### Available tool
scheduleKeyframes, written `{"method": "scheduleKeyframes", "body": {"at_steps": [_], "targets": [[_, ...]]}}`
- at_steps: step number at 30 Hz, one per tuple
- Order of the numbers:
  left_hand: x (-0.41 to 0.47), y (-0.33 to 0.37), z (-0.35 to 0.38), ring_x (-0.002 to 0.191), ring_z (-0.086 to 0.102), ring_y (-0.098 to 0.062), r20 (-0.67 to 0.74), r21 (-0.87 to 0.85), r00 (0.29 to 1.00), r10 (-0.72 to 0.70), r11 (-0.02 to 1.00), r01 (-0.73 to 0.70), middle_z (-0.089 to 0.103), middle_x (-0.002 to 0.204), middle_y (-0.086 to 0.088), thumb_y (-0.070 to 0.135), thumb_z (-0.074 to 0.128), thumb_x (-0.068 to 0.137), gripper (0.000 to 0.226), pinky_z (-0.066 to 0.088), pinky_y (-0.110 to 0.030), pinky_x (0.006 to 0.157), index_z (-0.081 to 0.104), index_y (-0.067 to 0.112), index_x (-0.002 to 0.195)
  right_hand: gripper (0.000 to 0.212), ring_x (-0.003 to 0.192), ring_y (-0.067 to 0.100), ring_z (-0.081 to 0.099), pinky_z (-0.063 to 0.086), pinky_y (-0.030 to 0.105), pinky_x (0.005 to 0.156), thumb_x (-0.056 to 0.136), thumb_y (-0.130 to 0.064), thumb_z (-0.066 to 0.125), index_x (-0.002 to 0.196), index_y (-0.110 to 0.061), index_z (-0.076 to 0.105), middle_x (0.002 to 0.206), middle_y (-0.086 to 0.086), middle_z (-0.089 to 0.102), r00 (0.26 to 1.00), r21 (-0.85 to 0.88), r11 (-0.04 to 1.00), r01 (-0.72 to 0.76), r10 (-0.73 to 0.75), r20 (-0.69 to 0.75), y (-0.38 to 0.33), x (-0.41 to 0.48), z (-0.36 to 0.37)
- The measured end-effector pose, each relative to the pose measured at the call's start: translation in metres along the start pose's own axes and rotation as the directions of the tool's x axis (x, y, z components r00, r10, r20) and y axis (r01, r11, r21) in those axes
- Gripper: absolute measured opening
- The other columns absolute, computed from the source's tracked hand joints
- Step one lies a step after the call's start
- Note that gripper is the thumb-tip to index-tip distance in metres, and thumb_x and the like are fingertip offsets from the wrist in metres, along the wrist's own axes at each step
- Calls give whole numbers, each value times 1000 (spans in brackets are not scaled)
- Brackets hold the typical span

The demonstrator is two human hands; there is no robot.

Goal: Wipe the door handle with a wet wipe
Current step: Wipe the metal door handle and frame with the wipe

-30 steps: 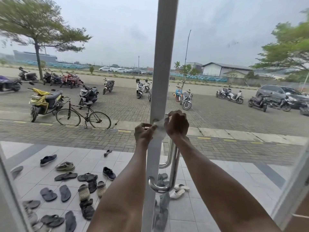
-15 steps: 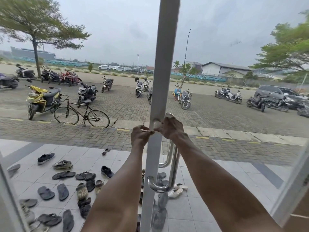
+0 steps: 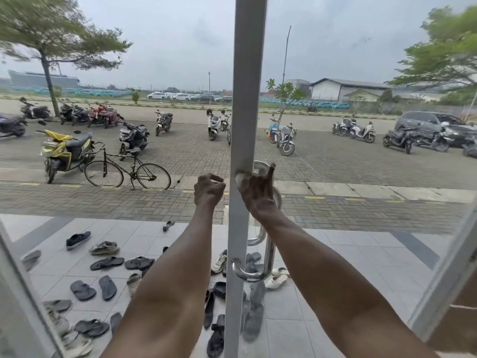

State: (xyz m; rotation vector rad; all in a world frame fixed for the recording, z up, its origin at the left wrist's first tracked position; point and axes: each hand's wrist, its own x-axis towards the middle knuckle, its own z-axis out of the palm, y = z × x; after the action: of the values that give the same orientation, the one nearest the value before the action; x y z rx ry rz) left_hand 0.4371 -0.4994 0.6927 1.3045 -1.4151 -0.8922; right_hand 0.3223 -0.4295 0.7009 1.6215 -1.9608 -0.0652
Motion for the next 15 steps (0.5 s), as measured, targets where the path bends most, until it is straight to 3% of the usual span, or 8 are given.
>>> {"method": "scheduleKeyframes", "body": {"at_steps": [2,3,4,5,6,9,10,15], "targets": [[0,5,4,95,72,-30,28,5,1000,5,1000,-5,75,95,-13,16,69,77,9,59,-49,85,71,20,85,60,147,51,20,-17,73,106,103,-13,42,153,6,14,149,28,33,997,-135,989,56,-49,54,2,-13,1],[1,7,7,95,72,-29,45,8,999,8,1000,-9,75,95,-12,16,69,77,13,60,-48,84,72,18,89,55,145,50,23,-23,73,105,104,-18,39,153,3,25,146,28,35,996,-229,973,-5,26,89,1,-19,3],[2,10,9,94,72,-29,60,15,998,15,1000,-16,75,95,-11,16,69,77,15,60,-47,83,72,17,91,48,139,42,32,-27,67,107,104,-32,38,144,-8,49,139,20,42,981,-253,953,-168,187,54,1,-24,-1],[2,10,11,93,72,-28,70,27,997,22,999,-24,75,94,-9,16,69,77,16,60,-46,82,72,17,93,45,132,24,37,-23,59,114,100,-46,37,125,-29,69,130,7,44,934,-258,898,-357,350,-73,3,-29,-8],[3,10,11,92,72,-28,73,38,997,27,999,-30,76,94,-8,15,68,77,17,61,-45,82,72,17,93,40,125,16,38,-15,55,120,97,-50,39,108,-38,75,124,0,43,909,-214,886,-412,382,-168,1,-25,-12],[6,3,9,93,72,-29,59,33,998,7,999,-9,76,94,-9,13,65,76,19,60,-45,82,72,17,93,32,132,39,45,4,63,123,99,-17,45,127,-16,60,123,10,59,986,10,990,-142,140,93,-14,12,-11],[7,0,8,93,72,-29,52,32,999,-6,999,4,75,94,-10,12,65,75,19,60,-46,83,72,18,92,30,130,38,50,8,62,123,100,-14,45,126,-14,59,119,7,65,986,67,990,-123,114,119,-20,26,-15],[11,-5,6,90,72,-29,61,57,998,-13,998,9,75,93,-11,13,66,73,16,61,-45,81,71,21,86,21,107,19,63,23,51,116,97,-22,50,110,-19,67,106,-5,71,950,68,964,-257,239,203,-35,56,-22]]}}
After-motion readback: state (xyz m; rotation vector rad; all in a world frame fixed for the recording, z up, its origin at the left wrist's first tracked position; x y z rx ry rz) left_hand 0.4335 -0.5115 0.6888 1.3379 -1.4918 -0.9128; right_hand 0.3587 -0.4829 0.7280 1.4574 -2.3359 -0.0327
